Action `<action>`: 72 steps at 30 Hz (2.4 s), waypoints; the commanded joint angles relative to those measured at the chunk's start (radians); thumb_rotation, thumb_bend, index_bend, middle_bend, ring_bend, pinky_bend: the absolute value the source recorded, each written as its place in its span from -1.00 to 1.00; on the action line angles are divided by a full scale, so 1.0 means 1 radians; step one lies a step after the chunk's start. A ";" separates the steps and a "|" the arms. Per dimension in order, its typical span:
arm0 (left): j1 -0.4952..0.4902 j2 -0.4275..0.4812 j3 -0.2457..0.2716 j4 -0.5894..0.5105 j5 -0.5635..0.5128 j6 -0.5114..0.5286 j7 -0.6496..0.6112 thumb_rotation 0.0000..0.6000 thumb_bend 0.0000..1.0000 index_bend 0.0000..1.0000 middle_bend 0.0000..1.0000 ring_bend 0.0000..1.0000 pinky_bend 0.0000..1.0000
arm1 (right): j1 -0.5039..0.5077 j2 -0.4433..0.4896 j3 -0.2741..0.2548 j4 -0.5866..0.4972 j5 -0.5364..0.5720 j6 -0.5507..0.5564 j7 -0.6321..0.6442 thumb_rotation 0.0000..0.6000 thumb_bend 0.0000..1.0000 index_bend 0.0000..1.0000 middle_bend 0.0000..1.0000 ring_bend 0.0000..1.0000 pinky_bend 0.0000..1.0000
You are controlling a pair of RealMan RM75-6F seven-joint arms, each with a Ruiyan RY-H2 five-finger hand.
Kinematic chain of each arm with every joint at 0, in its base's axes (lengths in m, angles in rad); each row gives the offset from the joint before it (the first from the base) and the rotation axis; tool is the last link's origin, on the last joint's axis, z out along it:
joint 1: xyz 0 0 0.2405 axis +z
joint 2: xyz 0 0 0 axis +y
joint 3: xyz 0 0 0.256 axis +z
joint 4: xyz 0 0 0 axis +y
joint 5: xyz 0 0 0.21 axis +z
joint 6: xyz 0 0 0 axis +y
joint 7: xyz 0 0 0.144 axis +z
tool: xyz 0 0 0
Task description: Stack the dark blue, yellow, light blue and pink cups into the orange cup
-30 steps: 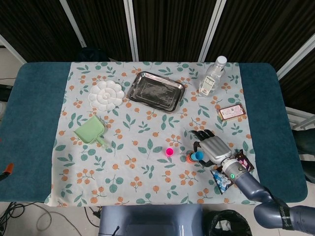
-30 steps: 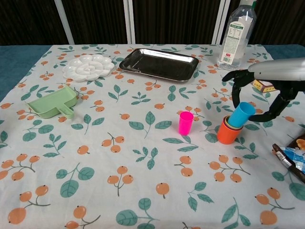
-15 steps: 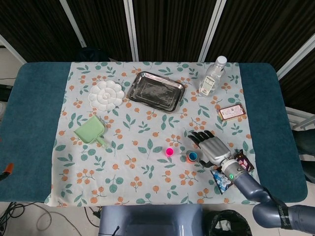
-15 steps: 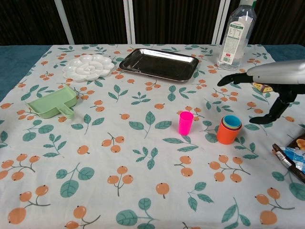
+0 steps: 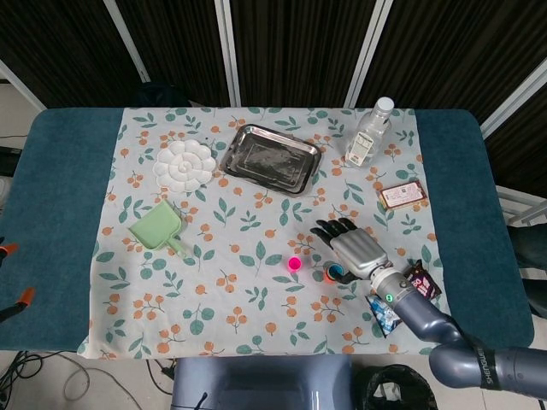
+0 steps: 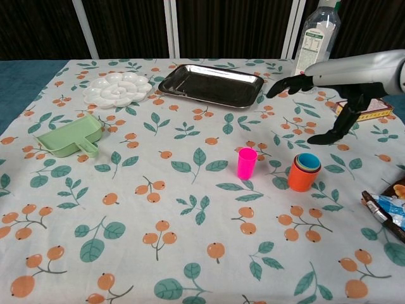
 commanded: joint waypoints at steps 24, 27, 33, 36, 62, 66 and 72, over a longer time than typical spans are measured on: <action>0.001 -0.005 -0.012 0.001 -0.022 0.012 0.002 1.00 -0.57 -0.57 -0.78 -1.00 -1.00 | 0.104 -0.299 -0.030 0.150 0.163 0.105 -0.170 1.00 -0.19 -0.40 -1.00 -0.87 -0.85; 0.000 -0.005 -0.012 0.001 -0.023 0.010 0.003 1.00 -0.57 -0.57 -0.78 -1.00 -1.00 | 0.106 -0.310 -0.030 0.162 0.165 0.106 -0.169 1.00 -0.19 -0.37 -1.00 -0.87 -0.85; -0.001 -0.006 -0.010 0.002 -0.020 0.009 0.003 1.00 -0.57 -0.57 -0.78 -1.00 -1.00 | 0.106 -0.332 -0.027 0.184 0.160 0.112 -0.162 1.00 -0.19 -0.34 -1.00 -0.87 -0.85; 0.000 -0.006 -0.011 0.002 -0.022 0.011 0.002 1.00 -0.57 -0.57 -0.78 -1.00 -1.00 | 0.104 -0.342 -0.024 0.195 0.155 0.114 -0.155 1.00 -0.19 -0.30 -1.00 -0.87 -0.85; -0.001 -0.006 -0.011 0.001 -0.022 0.012 0.003 1.00 -0.57 -0.57 -0.78 -1.00 -1.00 | 0.098 -0.371 -0.012 0.230 0.149 0.129 -0.146 1.00 -0.19 -0.11 -1.00 -0.84 -0.81; -0.001 -0.007 -0.011 0.002 -0.021 0.012 0.003 1.00 -0.57 -0.57 -0.78 -1.00 -1.00 | 0.094 -0.366 -0.010 0.226 0.144 0.131 -0.140 1.00 -0.19 -0.04 -1.00 -0.83 -0.80; -0.001 -0.007 -0.010 0.002 -0.021 0.013 0.004 1.00 -0.57 -0.57 -0.78 -1.00 -1.00 | 0.085 -0.351 -0.003 0.214 0.128 0.134 -0.123 1.00 -0.19 0.02 -1.00 -0.81 -0.78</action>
